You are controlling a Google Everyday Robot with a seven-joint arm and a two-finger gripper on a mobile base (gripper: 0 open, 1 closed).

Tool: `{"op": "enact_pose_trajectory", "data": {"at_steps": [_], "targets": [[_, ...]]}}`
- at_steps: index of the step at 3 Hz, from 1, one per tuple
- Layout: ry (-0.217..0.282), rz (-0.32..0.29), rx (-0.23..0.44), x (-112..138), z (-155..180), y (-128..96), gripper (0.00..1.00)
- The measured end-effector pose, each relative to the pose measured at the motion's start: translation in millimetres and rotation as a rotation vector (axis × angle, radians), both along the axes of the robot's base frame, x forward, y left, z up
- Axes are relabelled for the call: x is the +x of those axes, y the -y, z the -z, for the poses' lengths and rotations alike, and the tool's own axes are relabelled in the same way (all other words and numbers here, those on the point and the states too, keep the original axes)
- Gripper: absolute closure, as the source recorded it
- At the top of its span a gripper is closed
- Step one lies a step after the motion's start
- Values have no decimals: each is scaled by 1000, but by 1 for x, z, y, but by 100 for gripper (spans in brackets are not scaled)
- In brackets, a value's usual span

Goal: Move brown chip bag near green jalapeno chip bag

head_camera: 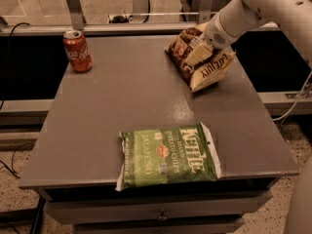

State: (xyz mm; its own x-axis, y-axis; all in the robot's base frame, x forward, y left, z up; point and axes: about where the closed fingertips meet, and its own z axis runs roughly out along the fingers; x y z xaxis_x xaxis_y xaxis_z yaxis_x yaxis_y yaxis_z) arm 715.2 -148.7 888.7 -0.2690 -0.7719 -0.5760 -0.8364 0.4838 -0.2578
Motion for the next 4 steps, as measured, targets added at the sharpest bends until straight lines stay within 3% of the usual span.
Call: {"op": "enact_pose_trajectory", "data": {"at_steps": [1,2,3,4], "targets": [[-12,-88,34,-15,-8,-26,87],[-25,-200,85,-36,-19,-54,100],[-44,-306,129,-63,-28,-76,100],[-87,-374,177,-92,-29,-87,100]]}}
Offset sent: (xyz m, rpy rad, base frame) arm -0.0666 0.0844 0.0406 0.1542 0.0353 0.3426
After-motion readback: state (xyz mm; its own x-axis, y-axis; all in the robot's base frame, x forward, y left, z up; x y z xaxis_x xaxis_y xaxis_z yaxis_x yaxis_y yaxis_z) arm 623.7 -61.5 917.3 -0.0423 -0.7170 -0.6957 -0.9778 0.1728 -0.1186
